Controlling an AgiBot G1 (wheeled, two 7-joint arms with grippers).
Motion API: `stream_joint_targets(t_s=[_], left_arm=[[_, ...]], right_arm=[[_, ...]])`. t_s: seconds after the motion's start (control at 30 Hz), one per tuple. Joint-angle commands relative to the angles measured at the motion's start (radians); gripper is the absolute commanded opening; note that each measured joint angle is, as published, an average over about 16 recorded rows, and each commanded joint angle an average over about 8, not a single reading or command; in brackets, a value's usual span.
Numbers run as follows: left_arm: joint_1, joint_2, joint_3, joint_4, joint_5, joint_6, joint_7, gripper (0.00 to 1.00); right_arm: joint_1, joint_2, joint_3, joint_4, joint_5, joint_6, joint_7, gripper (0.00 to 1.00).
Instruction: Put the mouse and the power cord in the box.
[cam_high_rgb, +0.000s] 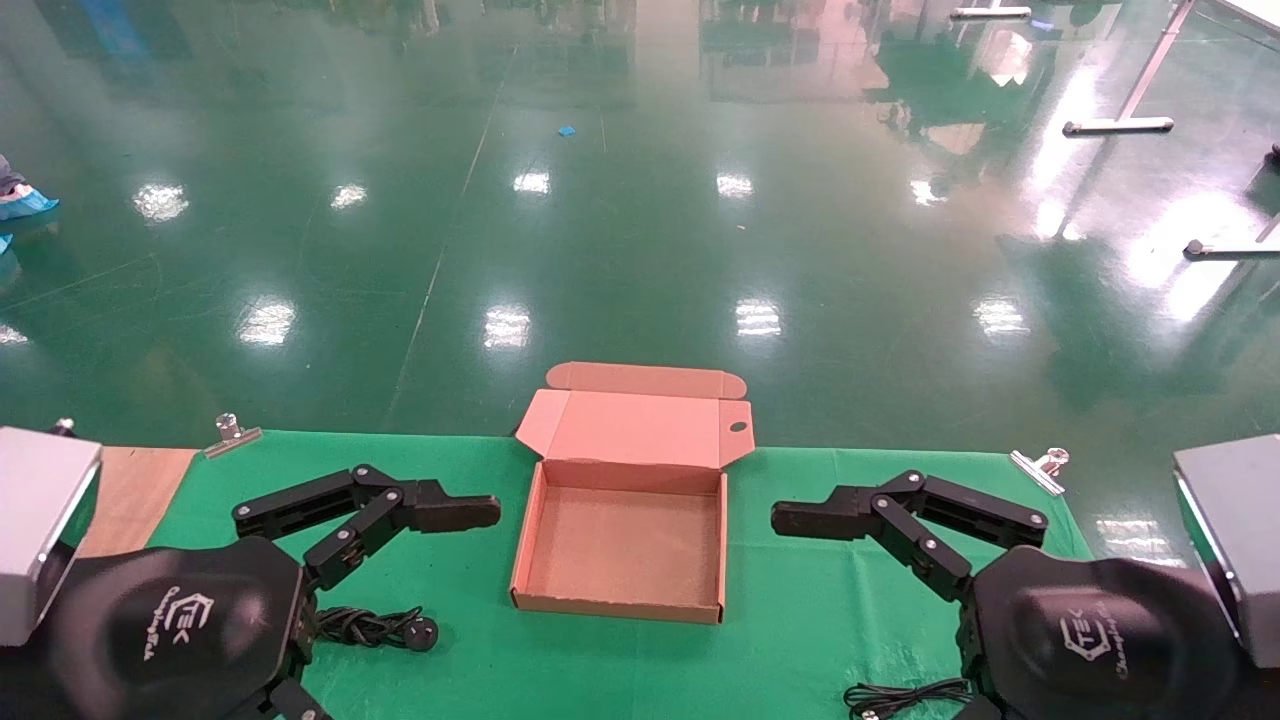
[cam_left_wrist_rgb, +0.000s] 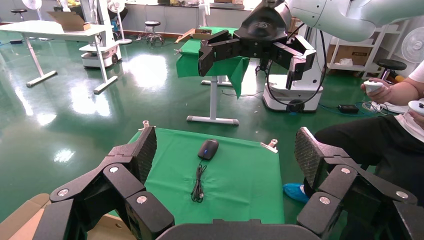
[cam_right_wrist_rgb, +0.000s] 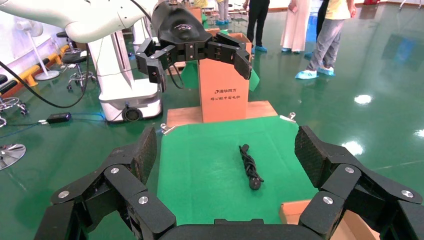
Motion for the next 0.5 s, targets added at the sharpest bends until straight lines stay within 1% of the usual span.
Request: stream_joint_targets(t_s=[0.03,0.13,0.27,0.5], left_arm=[[0.001,-0.001,0.0,-0.004,-0.001,0.003,0.001,1.0],[-0.02,-0.005,0.023,-0.004,0.053,0.022,0.013,1.0],[-0.058,-0.002,0.069,0.019,0.158,0.043,0.043,1.0],[-0.142,0.033,0.175,0.115,0.397,0.05,0.142,1.0]], right_arm=[[0.0,0.001,0.0,0.003,-0.001,-0.002,-0.003,1.0],[0.013,0.009,-0.023,0.01,-0.071,-0.012,-0.023,1.0],[0.043,0.013,-0.068,0.015,-0.195,-0.021,-0.048,1.0],[0.116,-0.019,-0.167,0.001,-0.443,-0.029,-0.095,1.0]])
